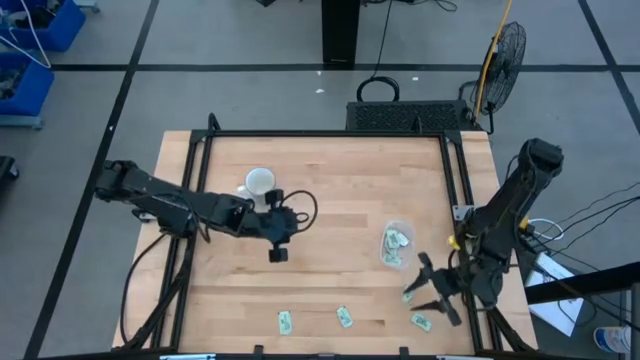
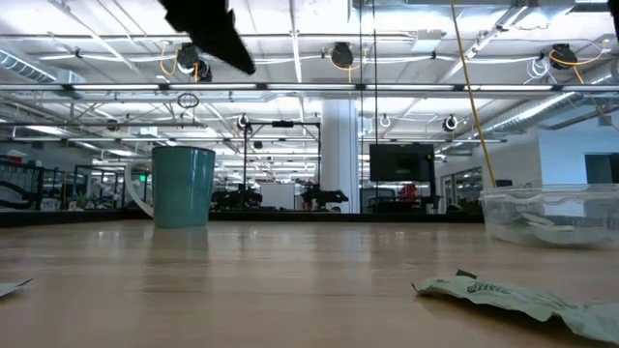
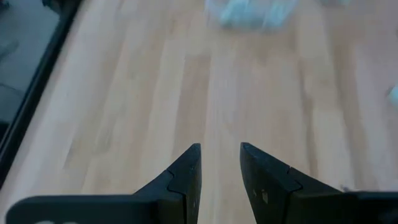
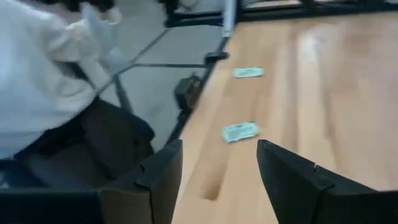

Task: Pick and place Stevia / Truvia into bins
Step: Put the stevia packet into the container

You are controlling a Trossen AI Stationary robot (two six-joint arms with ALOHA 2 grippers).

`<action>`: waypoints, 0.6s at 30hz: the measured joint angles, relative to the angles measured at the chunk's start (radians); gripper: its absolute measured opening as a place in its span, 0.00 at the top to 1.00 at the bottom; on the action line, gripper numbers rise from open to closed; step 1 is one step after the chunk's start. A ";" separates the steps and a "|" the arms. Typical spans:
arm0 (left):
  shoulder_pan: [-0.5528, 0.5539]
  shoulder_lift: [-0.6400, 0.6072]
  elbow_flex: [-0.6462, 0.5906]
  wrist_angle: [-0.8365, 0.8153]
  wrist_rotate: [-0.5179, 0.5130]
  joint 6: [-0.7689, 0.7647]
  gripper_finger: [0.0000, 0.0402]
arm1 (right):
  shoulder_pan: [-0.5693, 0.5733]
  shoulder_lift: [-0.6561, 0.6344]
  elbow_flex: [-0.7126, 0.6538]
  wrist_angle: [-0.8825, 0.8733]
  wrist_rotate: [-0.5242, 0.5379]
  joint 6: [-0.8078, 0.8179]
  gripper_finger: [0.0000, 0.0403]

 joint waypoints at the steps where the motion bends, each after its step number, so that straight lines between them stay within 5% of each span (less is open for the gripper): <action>1: -0.004 0.004 -0.002 0.037 -0.002 -0.002 0.71 | 0.010 0.011 -0.019 0.034 -0.022 -0.024 0.50; 5: -0.018 0.011 -0.005 0.119 -0.003 0.018 0.71 | 0.036 0.057 -0.109 0.111 -0.099 -0.069 0.50; 18: -0.027 0.010 -0.003 0.254 -0.004 0.099 0.71 | 0.038 0.112 -0.412 0.471 -0.096 -0.107 0.53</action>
